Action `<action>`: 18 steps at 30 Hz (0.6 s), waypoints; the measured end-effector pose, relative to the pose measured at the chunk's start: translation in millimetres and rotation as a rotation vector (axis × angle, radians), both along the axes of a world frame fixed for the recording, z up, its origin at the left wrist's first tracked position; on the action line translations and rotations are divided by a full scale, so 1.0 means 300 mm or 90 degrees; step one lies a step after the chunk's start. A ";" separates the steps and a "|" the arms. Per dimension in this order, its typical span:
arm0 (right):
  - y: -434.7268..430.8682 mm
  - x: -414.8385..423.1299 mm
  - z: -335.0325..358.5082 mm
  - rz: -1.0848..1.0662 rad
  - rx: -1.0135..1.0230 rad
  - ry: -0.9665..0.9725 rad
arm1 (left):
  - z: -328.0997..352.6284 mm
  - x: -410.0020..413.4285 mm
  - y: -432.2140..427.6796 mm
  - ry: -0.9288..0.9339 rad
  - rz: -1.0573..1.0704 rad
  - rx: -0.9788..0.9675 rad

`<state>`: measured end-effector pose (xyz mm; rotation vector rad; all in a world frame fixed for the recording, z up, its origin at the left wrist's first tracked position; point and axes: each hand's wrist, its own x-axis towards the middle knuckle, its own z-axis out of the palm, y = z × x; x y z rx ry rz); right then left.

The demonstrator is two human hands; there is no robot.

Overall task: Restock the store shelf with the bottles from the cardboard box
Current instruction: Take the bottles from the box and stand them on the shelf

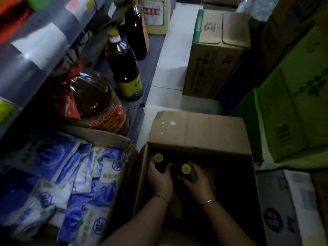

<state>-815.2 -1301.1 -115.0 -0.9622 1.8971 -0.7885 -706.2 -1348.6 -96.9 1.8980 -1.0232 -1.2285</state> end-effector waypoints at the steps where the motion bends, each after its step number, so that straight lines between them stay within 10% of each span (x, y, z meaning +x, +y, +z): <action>1: -0.007 0.002 -0.004 -0.008 -0.009 -0.010 | -0.007 -0.002 -0.001 -0.001 0.011 0.000; 18: -0.010 0.041 0.197 -0.079 -0.044 -0.010 | 0.190 0.066 0.016 0.000 -0.122 -0.045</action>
